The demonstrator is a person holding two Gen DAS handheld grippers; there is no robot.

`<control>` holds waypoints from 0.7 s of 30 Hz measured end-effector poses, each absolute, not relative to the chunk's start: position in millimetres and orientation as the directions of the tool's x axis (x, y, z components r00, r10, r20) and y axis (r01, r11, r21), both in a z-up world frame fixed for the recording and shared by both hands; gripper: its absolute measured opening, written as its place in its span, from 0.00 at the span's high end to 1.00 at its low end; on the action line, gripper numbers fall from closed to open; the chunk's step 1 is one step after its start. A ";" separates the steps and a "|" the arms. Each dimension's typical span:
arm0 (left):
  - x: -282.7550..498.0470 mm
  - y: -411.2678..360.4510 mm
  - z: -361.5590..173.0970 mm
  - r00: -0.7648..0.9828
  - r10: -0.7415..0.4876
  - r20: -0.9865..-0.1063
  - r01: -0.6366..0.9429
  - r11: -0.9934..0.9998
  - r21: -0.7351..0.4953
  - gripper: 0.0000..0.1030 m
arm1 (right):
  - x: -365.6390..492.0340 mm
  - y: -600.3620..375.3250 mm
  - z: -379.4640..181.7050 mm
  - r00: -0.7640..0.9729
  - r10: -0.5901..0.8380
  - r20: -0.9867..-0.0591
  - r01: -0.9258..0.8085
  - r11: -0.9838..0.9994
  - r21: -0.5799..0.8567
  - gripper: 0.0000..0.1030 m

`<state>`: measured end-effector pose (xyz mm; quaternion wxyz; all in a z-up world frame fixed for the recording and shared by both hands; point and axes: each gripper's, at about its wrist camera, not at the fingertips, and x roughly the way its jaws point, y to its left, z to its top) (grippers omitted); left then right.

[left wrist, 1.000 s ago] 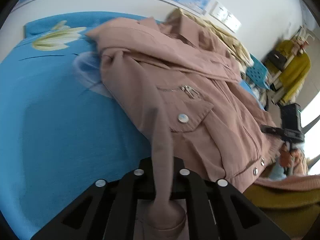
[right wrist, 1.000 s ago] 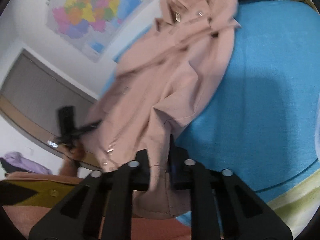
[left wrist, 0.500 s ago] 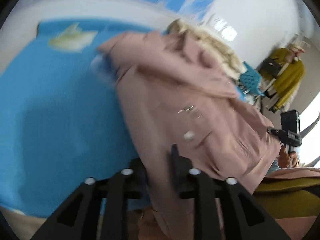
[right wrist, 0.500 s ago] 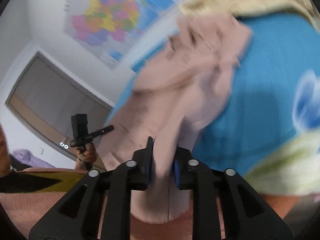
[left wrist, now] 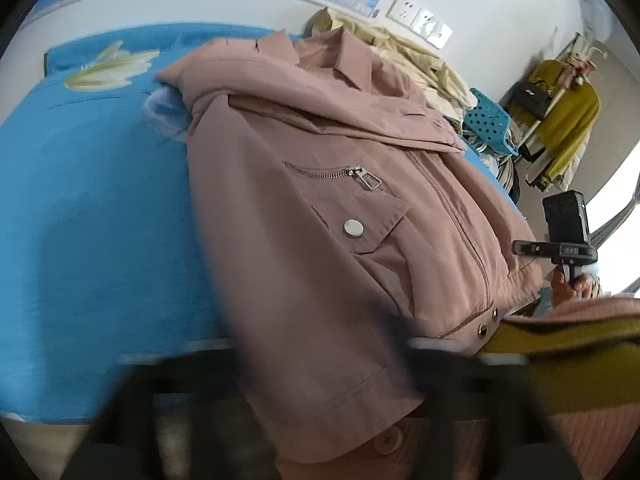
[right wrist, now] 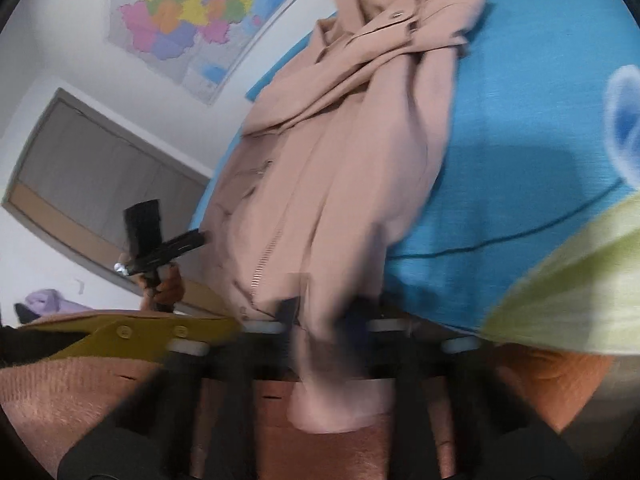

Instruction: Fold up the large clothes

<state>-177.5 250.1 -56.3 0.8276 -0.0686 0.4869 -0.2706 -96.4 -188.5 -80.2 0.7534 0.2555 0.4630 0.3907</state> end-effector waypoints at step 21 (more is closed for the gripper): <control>-80.7 281.7 74.2 0.590 -0.545 -0.595 0.278 0.829 -0.485 0.99 | 28.2 -238.4 39.9 0.503 0.847 -0.173 -0.398 0.404 0.824 0.96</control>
